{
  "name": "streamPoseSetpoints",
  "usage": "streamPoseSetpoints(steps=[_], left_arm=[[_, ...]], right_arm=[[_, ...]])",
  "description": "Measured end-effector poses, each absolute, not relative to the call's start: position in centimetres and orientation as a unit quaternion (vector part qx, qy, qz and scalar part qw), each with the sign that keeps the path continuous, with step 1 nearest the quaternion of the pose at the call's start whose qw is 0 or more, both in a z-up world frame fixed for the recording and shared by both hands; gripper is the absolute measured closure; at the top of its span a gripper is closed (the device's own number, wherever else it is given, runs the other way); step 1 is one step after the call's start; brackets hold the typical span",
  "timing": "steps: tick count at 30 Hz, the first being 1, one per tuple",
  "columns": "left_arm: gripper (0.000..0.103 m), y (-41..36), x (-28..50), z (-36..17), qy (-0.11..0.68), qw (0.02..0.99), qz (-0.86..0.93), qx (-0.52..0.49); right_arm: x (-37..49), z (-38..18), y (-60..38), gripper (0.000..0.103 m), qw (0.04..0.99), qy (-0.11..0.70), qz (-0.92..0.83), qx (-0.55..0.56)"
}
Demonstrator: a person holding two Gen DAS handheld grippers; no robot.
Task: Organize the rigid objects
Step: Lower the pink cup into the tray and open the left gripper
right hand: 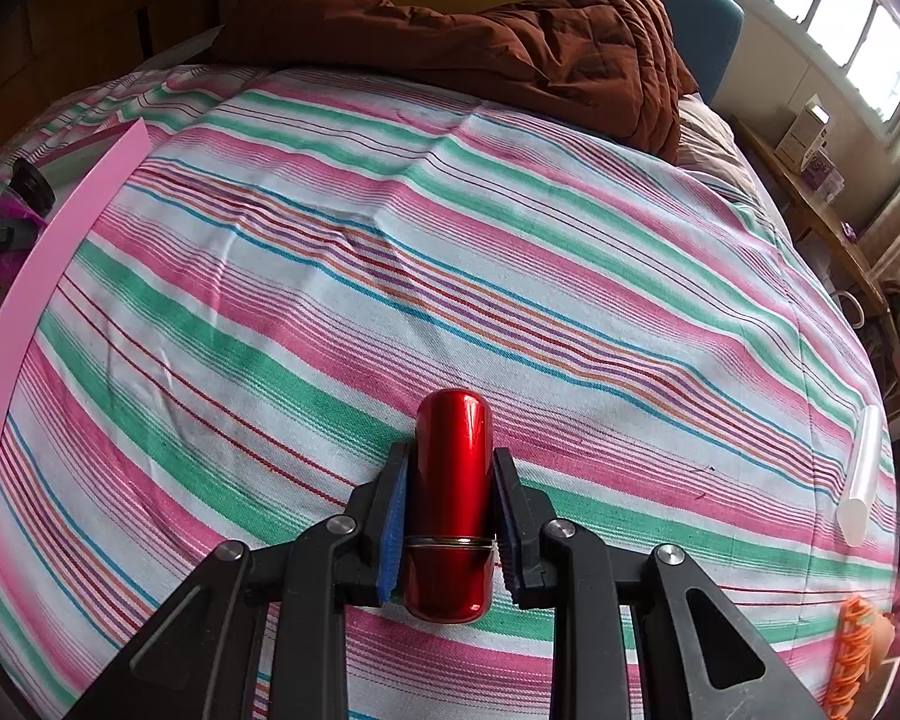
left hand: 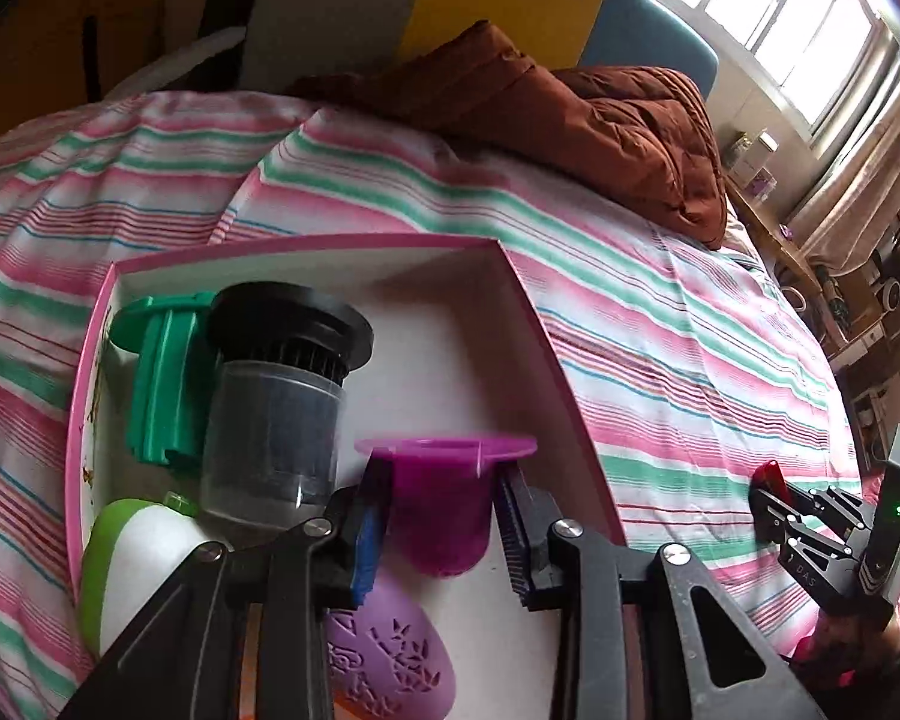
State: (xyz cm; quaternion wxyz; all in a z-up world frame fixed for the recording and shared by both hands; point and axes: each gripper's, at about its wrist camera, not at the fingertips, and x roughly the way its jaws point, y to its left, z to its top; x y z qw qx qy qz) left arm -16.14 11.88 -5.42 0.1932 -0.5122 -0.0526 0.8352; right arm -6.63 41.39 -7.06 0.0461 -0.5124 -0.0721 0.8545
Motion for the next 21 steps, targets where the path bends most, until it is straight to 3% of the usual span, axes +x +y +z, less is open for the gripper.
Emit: streamPoseSetpoints(steps=[9, 21], left_arm=[[0.065, 10.9, -14.0, -2.9, -0.045, 0.193, 0.854, -0.481], [0.065, 11.1, -6.2, 0.1, 0.031, 0.179, 0.892, -0.414]], right_arm=[[-6.6, -7.0, 41.4, 0.076, 0.046, -0.075, 0.854, -0.512], [-6.6, -7.0, 41.4, 0.076, 0.045, -0.081, 0.854, -0.512]])
